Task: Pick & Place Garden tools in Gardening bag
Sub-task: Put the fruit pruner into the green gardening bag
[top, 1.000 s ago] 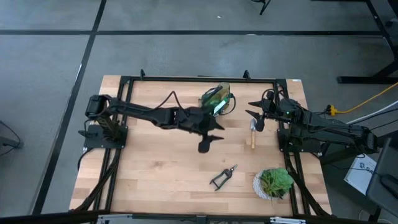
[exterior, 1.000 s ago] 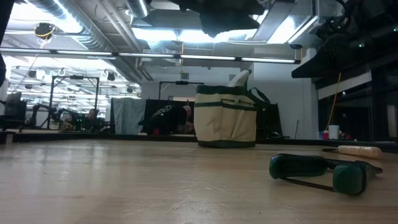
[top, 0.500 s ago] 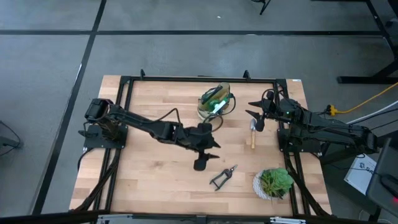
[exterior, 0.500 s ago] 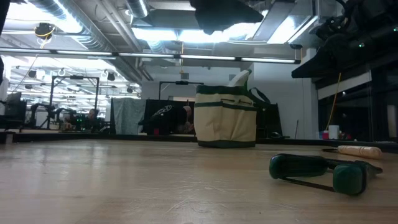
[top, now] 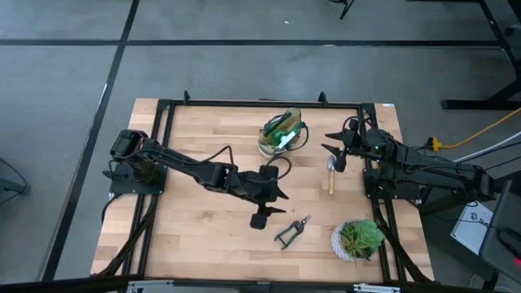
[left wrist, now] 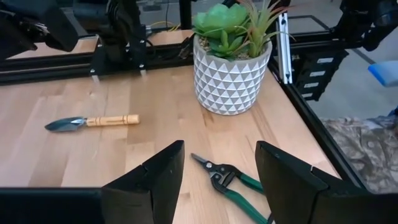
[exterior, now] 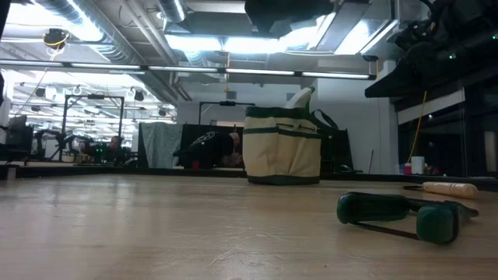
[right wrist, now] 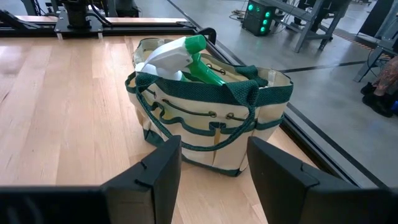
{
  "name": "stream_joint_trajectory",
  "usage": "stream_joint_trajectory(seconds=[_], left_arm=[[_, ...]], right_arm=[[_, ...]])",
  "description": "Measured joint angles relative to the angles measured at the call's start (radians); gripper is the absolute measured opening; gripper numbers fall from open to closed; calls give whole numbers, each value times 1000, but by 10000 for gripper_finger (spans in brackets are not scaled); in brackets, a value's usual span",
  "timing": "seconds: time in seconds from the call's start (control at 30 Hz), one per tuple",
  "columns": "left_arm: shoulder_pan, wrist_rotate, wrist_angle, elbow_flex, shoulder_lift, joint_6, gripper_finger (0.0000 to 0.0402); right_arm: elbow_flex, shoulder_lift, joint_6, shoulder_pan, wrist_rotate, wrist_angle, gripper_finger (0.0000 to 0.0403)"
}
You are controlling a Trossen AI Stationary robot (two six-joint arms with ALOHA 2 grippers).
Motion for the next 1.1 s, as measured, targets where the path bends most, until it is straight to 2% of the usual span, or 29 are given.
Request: stream_joint_trajectory(seconds=[0.43,0.87,1.1], left_arm=[[3,-10,94,0,0,67,194],[-12,-21,96,-19,-1,-76,189],[-27,-119,73,-40,-1,-184,188]], right_arm=[[0,0,0,0,0,0,185],[0,0,0,0,0,0,185],[0,0,0,0,0,0,185]])
